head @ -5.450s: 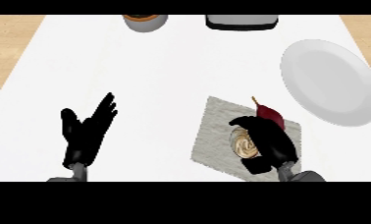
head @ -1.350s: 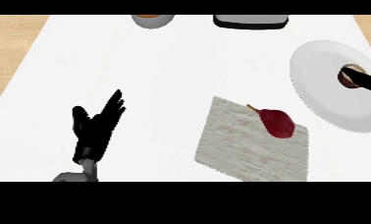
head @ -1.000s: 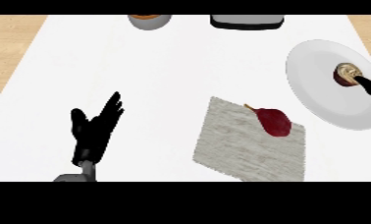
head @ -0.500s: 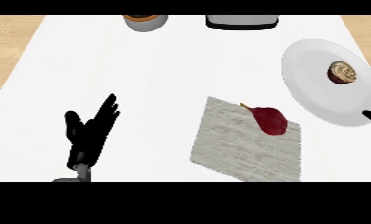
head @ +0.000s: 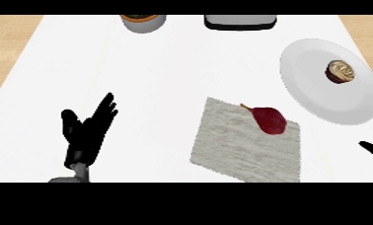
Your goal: Pick the cupcake from the placemat and place it in the plate
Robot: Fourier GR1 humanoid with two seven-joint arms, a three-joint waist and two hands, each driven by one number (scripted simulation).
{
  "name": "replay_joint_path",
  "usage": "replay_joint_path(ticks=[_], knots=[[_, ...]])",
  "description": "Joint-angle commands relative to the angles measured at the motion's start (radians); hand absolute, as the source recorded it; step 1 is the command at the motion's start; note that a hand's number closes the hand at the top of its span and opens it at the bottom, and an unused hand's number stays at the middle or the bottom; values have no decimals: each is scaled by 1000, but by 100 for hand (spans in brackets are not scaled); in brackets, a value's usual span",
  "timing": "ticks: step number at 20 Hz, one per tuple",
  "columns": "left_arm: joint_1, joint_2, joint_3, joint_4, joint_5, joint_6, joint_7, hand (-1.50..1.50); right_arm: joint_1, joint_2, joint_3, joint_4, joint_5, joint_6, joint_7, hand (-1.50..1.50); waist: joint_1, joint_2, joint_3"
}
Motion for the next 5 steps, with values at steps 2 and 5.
replay_joint_path(ticks=[2, 5], knots=[[24, -22, -25, -30, -17, 10, 14, 0, 166, 12, 10, -201, -23, 8, 87, -150, 4, 1, 1], [-75, 28, 61, 64, 27, -29, 13, 0, 208, 124, 49, -302, -8, -53, 64, -150, 3, 2, 1]])
